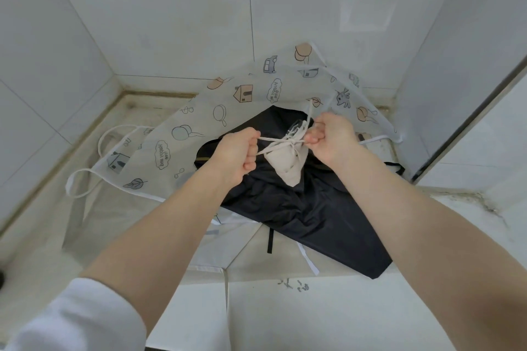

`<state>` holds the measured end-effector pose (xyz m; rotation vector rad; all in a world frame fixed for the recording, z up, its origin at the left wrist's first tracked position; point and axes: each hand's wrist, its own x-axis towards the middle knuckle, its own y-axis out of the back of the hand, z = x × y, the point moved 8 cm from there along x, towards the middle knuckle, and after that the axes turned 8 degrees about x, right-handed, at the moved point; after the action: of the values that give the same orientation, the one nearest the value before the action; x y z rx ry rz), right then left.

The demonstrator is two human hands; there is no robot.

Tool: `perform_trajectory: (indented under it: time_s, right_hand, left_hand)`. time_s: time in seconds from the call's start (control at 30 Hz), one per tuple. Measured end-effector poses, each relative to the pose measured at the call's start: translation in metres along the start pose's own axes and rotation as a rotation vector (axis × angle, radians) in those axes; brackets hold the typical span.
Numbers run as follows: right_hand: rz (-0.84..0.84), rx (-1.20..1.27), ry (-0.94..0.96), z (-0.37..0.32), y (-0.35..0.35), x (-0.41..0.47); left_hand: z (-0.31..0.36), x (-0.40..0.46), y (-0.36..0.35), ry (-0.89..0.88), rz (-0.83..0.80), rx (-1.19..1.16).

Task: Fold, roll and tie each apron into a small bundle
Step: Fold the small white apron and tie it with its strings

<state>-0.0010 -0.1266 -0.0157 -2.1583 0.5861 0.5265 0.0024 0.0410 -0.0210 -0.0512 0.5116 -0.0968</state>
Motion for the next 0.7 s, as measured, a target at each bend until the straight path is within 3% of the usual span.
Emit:
perform_trajectory:
  time_s: [0.27,0.43,0.5,0.6,0.7]
  right_hand:
    - [-0.055,-0.214,0.106,-0.019,-0.009,-0.012]
    - [-0.076,-0.008,0.059,-0.012,-0.018,-0.014]
    - [-0.071,-0.101,0.083,-0.014,-0.027,-0.021]
    - [-0.08,-0.411,0.173,-0.016,-0.04,-0.033]
    - [-0.022,-0.729,0.424,-0.01,-0.033,-0.045]
  left_hand:
    - [0.01,-0.005,0.001,-0.022,0.028,0.1]
    - [0.028,-0.012,0.006,-0.099,-0.001,0.173]
    - [0.043,-0.017,0.005,-0.186,-0.024,0.306]
    - [0.055,-0.026,-0.006,-0.224,-0.141,0.319]
    - [0.046,-0.033,-0.017,-0.159,-0.216,0.282]
